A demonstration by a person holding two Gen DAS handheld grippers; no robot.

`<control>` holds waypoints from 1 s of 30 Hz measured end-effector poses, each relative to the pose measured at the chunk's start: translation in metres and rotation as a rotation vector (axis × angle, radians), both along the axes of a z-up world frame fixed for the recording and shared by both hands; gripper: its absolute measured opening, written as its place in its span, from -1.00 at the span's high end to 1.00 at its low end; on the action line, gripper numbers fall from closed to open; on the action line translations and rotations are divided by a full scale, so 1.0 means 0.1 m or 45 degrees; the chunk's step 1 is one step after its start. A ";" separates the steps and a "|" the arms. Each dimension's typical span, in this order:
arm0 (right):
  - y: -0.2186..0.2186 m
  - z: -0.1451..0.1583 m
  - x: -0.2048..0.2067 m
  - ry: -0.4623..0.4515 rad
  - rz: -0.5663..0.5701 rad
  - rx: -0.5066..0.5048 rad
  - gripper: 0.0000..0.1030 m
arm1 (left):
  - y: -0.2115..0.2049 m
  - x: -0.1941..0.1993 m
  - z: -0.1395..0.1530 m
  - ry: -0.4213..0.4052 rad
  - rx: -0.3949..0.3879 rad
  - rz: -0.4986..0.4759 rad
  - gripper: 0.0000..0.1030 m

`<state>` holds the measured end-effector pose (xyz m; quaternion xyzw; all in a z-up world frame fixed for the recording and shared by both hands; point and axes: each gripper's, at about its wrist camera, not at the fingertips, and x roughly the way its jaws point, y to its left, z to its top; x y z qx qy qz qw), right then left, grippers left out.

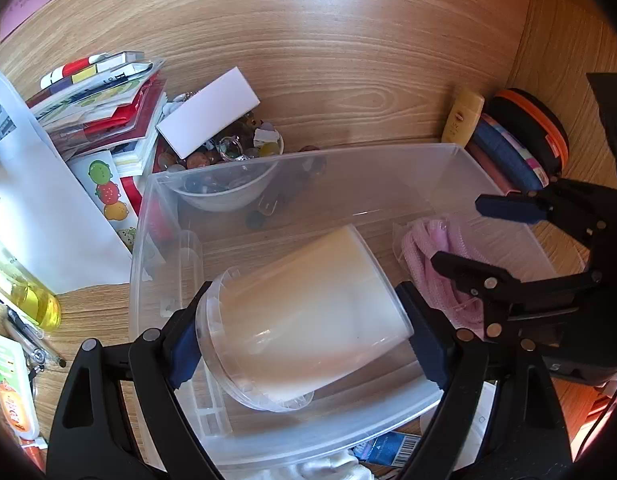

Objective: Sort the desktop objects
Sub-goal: 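Carry the cup and bagged rope into the clear box and release both, then move the right gripper to the green spray bottle and the left to the white pouch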

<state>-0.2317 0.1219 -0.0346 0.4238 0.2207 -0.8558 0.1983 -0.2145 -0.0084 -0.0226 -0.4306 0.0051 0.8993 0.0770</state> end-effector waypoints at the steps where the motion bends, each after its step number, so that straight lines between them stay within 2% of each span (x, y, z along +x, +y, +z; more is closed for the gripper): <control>1: 0.01 0.01 0.01 0.004 -0.004 0.000 -0.09 | 0.01 0.00 0.00 0.001 0.000 -0.004 -0.70; 6: 0.03 0.04 0.05 0.017 0.000 0.008 -0.22 | 0.00 0.06 0.05 0.024 0.017 -0.026 -0.70; 12: 0.05 0.12 0.15 0.064 -0.008 0.021 -0.26 | 0.02 0.14 0.15 0.065 0.010 -0.024 -0.70; 16: 0.12 0.23 0.23 0.098 -0.035 -0.014 -0.51 | 0.04 0.27 0.31 0.142 -0.002 -0.021 -0.72; 19: 0.19 0.34 0.30 0.113 -0.058 -0.053 -0.57 | 0.04 0.40 0.43 0.191 -0.008 -0.017 -0.77; 30: 0.54 0.61 0.62 0.142 -0.132 -0.195 -0.62 | -0.16 0.87 0.68 0.266 -0.004 0.055 -0.83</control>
